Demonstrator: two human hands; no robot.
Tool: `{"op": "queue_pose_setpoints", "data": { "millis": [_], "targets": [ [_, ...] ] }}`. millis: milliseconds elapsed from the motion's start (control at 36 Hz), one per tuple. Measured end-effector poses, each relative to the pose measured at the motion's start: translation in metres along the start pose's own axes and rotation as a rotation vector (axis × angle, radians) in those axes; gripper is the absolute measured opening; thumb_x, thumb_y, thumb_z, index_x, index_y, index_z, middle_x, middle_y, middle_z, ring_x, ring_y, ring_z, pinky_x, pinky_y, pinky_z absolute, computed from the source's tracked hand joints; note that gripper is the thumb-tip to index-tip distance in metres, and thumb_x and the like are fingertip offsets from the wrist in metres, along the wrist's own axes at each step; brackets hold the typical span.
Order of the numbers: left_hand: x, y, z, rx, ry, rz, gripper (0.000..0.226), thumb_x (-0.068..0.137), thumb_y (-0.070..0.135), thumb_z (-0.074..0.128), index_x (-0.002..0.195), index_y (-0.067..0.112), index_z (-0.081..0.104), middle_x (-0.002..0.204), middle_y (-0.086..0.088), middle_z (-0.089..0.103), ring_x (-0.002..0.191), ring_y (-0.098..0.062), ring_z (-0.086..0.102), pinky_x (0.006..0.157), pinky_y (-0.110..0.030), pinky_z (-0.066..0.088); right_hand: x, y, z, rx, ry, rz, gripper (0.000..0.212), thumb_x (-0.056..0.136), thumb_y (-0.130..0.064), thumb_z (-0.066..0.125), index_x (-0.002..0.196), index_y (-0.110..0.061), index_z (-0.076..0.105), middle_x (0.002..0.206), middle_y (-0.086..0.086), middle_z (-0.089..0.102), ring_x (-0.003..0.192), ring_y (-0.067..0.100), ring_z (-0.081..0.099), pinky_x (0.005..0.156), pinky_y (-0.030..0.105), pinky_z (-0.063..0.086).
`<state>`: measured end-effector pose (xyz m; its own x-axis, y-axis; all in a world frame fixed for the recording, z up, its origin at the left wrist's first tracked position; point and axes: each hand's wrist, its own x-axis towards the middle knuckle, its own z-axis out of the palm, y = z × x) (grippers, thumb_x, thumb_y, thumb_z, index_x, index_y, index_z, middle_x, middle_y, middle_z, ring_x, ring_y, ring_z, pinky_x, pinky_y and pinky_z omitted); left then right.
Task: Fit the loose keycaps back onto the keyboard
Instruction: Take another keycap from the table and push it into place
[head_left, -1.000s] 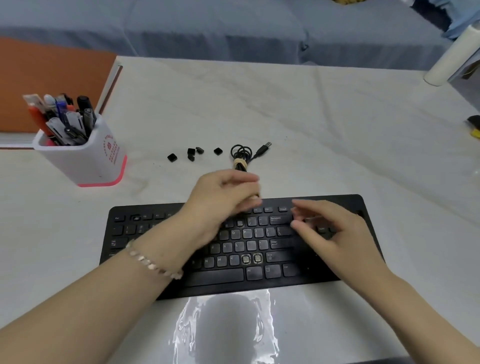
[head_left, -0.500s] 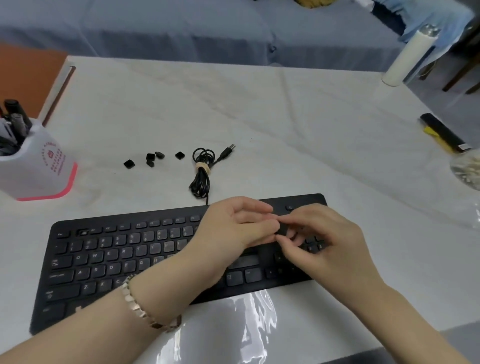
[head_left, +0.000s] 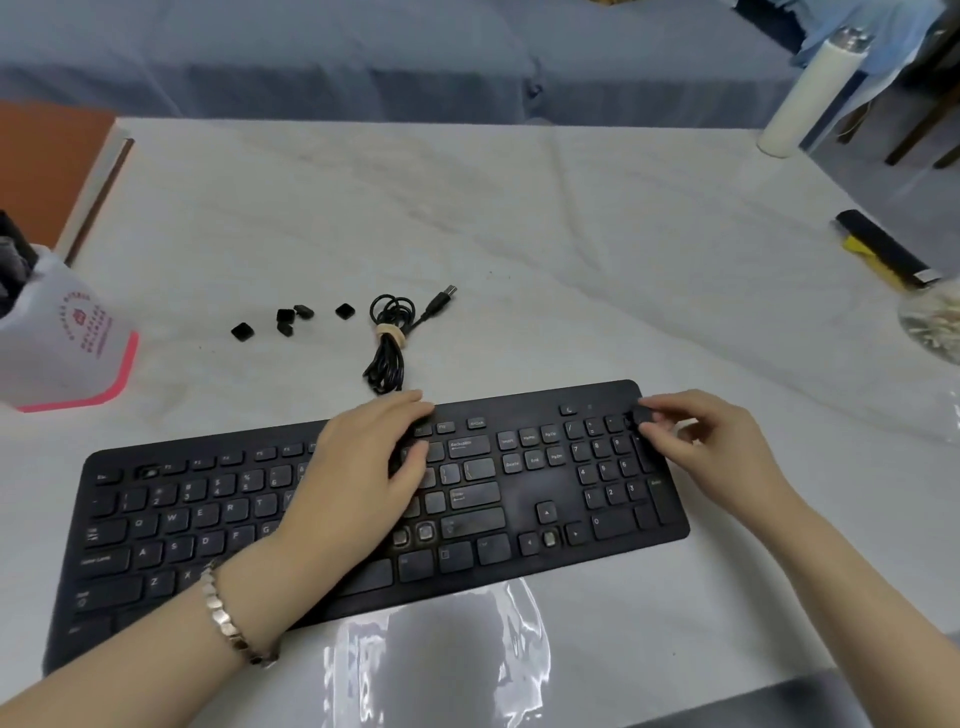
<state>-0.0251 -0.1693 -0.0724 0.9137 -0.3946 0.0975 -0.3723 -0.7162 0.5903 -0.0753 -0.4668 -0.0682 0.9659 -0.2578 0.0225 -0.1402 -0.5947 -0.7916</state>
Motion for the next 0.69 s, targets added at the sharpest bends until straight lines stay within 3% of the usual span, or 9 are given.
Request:
{"op": "queue_pose_setpoints", "data": {
  "millis": [56,250,333,500,611,694],
  "targets": [
    [-0.001,-0.004,0.003,0.034,-0.018,0.028,0.044,0.082,0.036,0.042,0.116,0.015,0.061,0.123,0.0,0.06,0.114,-0.021,0.054,0.1,-0.039,0.038,0.005,0.002,-0.001,-0.081,-0.026,-0.014,0.022,0.076,-0.002,0.066,0.092,-0.018,0.069,0.08,-0.006,0.061,0.072,-0.002,0.055,0.06,0.01,0.04],
    [-0.004,-0.007,0.006,0.024,-0.012,0.087,0.046,0.082,0.036,0.039,0.114,0.011,0.062,0.123,-0.003,0.061,0.114,-0.008,0.043,0.098,-0.018,0.021,0.008,0.0,-0.002,-0.119,-0.056,0.044,0.017,0.082,-0.012,0.062,0.095,-0.019,0.07,0.083,-0.01,0.062,0.077,0.004,0.058,0.069,0.012,0.041],
    [-0.004,-0.009,0.006,0.028,-0.01,0.102,0.045,0.083,0.035,0.039,0.114,0.011,0.062,0.123,-0.003,0.06,0.114,-0.008,0.042,0.098,-0.017,0.019,0.009,-0.002,-0.001,-0.064,-0.002,0.111,0.012,0.082,-0.013,0.062,0.089,-0.018,0.072,0.08,-0.008,0.066,0.068,-0.006,0.058,0.064,0.009,0.041],
    [-0.004,-0.01,0.008,0.034,-0.002,0.103,0.045,0.083,0.035,0.039,0.114,0.012,0.062,0.124,-0.003,0.06,0.115,-0.009,0.043,0.099,-0.018,0.02,0.014,-0.005,-0.002,0.119,-0.032,0.218,0.011,0.082,-0.003,0.06,0.085,-0.009,0.069,0.069,0.006,0.064,0.047,-0.004,0.052,0.046,0.006,0.041],
    [-0.004,-0.01,0.008,0.04,0.011,0.115,0.045,0.083,0.035,0.039,0.114,0.011,0.062,0.124,-0.003,0.06,0.115,-0.008,0.042,0.098,-0.018,0.019,0.015,-0.004,-0.002,0.054,-0.039,0.195,0.009,0.08,-0.008,0.065,0.076,-0.015,0.068,0.07,0.008,0.064,0.057,0.009,0.054,0.053,0.01,0.043],
    [-0.004,-0.011,0.009,0.041,0.02,0.119,0.045,0.084,0.035,0.039,0.115,0.012,0.062,0.124,-0.003,0.06,0.115,-0.008,0.041,0.099,-0.018,0.019,0.014,-0.006,-0.001,-0.045,-0.023,0.174,0.006,0.077,-0.013,0.068,0.072,-0.017,0.068,0.065,-0.002,0.063,0.051,-0.003,0.053,0.055,0.006,0.041]
  ]
}}
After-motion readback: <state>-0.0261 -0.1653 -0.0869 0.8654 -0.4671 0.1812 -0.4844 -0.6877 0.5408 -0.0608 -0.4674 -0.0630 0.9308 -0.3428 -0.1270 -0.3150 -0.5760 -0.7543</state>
